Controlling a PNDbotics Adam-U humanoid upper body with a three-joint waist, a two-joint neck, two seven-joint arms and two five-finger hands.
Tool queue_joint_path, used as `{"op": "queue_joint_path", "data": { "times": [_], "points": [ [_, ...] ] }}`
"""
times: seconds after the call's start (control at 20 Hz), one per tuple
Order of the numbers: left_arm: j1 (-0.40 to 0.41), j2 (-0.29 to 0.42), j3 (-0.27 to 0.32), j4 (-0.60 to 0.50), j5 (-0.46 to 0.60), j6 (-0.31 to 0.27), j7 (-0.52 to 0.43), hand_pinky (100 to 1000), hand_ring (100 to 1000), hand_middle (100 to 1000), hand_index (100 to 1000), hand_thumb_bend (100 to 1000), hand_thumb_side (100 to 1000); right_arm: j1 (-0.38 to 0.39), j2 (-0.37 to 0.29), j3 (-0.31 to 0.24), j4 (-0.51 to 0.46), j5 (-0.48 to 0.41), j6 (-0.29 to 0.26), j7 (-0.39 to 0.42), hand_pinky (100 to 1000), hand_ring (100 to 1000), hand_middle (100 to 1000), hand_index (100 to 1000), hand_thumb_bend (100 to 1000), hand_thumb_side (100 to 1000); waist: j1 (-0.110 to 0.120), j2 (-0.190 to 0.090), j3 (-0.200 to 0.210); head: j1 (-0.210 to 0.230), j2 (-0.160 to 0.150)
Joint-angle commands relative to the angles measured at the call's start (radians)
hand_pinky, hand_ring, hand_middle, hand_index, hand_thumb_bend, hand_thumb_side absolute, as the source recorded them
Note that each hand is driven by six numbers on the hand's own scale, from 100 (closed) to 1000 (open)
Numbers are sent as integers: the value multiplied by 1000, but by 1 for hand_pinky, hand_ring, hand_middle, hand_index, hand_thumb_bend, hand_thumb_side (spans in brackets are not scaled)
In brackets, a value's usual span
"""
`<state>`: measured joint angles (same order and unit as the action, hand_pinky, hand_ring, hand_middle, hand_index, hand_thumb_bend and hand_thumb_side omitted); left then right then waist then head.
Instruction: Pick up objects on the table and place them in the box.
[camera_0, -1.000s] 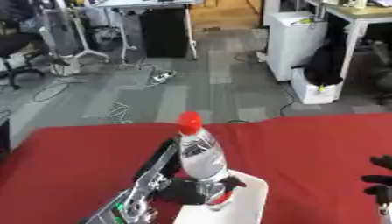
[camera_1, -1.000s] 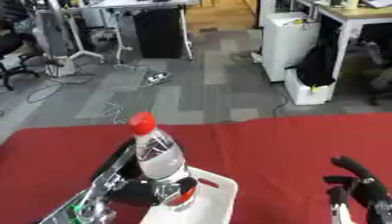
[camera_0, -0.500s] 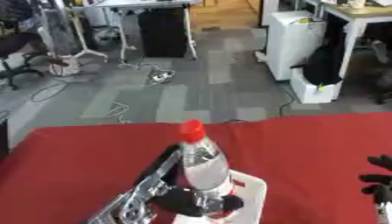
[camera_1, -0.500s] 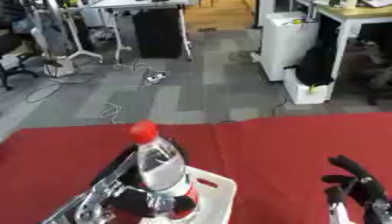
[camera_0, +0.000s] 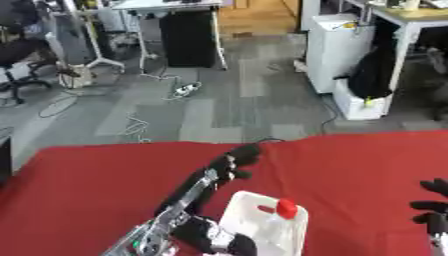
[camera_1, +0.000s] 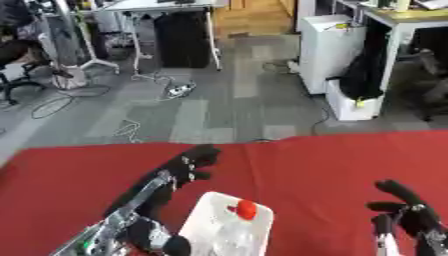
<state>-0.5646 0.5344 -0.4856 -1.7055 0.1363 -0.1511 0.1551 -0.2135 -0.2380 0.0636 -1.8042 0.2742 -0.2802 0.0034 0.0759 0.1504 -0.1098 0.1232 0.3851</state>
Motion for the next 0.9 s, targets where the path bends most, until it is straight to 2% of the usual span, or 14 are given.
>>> {"op": "queue_joint_path", "data": {
  "times": [0.05, 0.4, 0.5, 0.6, 0.7, 0.8, 0.9],
  "points": [
    [-7, 4, 14, -5, -19, -4, 16, 868, 949, 942, 1000, 1000, 680, -14, -9, -2, -18, -2, -3, 4, 596, 693, 841, 947, 100, 531, -2, -11, -2, -5, -10],
    [-2, 7, 30, -11, -20, -7, 40, 849, 928, 924, 1000, 1000, 690, -10, -11, -4, -18, -2, -3, 3, 597, 694, 841, 947, 100, 531, -3, -12, 1, -3, -12],
    [3, 10, 41, -18, -17, -7, 56, 837, 916, 917, 1000, 930, 721, -7, -13, -4, -17, -2, -3, 3, 598, 694, 841, 947, 100, 533, -5, -16, 8, -2, -13],
    [12, 11, 58, -26, -12, -5, 77, 809, 896, 903, 998, 793, 779, -4, -17, -4, -17, -3, -3, 2, 598, 695, 841, 947, 100, 542, -6, -21, 19, -1, -16],
    [22, 3, 81, -36, -11, -2, 99, 801, 889, 894, 985, 695, 811, -3, -20, -5, -17, -7, -2, -1, 598, 695, 841, 946, 100, 576, -8, -27, 32, -1, -20],
    [36, -21, 118, -48, -17, -5, 129, 799, 883, 884, 960, 651, 833, -3, -24, -6, -15, -8, 3, -8, 600, 700, 842, 942, 100, 661, -9, -36, 52, -4, -26],
    [41, -51, 148, -58, -32, -11, 157, 800, 879, 881, 956, 644, 836, -7, -26, -4, -15, -9, 3, -14, 607, 719, 849, 938, 100, 716, -10, -43, 69, -3, -31]
  ]
}}
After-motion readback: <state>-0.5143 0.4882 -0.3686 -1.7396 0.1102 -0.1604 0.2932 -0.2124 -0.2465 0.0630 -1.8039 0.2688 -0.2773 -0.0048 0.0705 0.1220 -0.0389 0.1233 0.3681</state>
